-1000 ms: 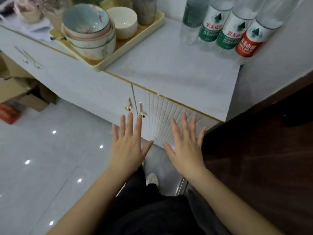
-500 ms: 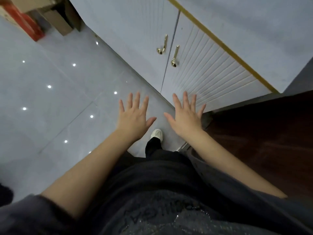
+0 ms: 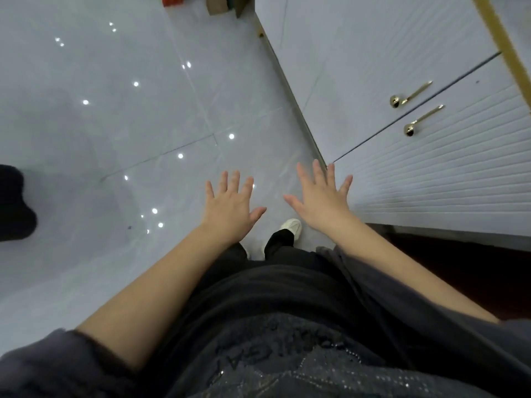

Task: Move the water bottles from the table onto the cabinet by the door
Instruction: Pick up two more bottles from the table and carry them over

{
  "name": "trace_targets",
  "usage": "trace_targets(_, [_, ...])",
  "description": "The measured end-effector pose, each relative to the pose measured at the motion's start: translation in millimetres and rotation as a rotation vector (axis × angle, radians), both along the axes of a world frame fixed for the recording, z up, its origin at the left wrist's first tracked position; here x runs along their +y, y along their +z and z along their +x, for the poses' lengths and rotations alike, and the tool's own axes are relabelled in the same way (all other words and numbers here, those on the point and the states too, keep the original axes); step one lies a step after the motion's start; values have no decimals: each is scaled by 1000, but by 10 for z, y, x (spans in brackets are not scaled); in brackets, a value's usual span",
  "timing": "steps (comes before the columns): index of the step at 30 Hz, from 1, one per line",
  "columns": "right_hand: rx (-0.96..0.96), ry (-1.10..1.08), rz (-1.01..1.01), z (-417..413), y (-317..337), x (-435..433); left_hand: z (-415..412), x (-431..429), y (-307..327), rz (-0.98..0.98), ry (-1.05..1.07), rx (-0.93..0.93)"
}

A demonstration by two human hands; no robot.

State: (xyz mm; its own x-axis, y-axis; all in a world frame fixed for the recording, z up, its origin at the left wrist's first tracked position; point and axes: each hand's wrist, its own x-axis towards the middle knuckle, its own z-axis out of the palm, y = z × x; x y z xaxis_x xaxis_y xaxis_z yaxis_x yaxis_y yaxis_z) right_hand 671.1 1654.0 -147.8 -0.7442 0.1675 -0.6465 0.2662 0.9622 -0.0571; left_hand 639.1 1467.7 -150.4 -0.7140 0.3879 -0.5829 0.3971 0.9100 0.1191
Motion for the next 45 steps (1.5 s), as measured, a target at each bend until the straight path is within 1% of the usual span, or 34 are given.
trace_targets(6, [-49, 167, -3, -290, -53, -1033, -30, -1040, -64, 1, 171, -62])
trace_targets(11, [-80, 307, -46, -463, -142, -1877, -24, -1917, -112, -15, 370, -100])
trace_targets(16, [-119, 478, -65, -685, -128, -2500, 108, -2550, -170, -1, 570, -111])
trace_targets(24, [-126, 771, -61, -1254, -123, -3332, 172, -3147, -262, 27, 962, -114])
trace_targets(30, [-166, 1054, -87, -1825, -216, -4278, -1, -3646, -219, 15, 1217, -130])
trace_targets(35, [-161, 1273, -79, -2308, -135, -5110, -226, -4049, -97, 24, 1431, -94])
trace_targets(40, [-154, 1491, -73, -2382, -61, -5763, -317, -4325, -3, 51, 1662, -75])
trace_targets(45, [-159, 1583, -85, -2326, -77, -6300, -217, -4694, 3, 54, 1789, -63])
